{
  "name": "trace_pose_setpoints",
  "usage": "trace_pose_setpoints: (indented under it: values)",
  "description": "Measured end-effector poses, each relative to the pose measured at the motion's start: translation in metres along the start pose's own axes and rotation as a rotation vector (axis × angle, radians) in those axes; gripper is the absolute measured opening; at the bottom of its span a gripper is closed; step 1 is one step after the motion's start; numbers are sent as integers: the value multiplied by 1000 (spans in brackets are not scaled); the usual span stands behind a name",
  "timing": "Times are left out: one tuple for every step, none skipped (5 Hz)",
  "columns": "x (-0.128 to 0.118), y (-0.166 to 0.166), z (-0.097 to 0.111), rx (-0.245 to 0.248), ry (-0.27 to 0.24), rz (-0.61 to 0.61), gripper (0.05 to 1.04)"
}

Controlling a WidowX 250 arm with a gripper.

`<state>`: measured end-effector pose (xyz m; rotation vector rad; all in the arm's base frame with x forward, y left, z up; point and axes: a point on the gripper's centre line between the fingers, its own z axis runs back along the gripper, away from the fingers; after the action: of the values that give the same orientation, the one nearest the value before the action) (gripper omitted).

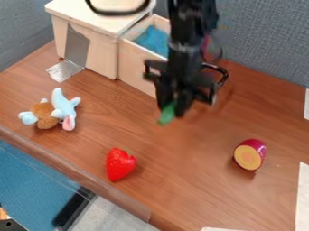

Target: Move the green object on the top of the box

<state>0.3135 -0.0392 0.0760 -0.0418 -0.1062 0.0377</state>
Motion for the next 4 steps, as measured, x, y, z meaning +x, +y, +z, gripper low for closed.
trace_pose_setpoints:
  values:
    - [35, 40, 36, -10, -79, 113, 329]
    - [56, 80, 51, -15, -95, 179, 329]
    - [71, 122, 60, -10, -110, 228, 329]
    - [78, 161, 53, -6, -92, 273, 329]
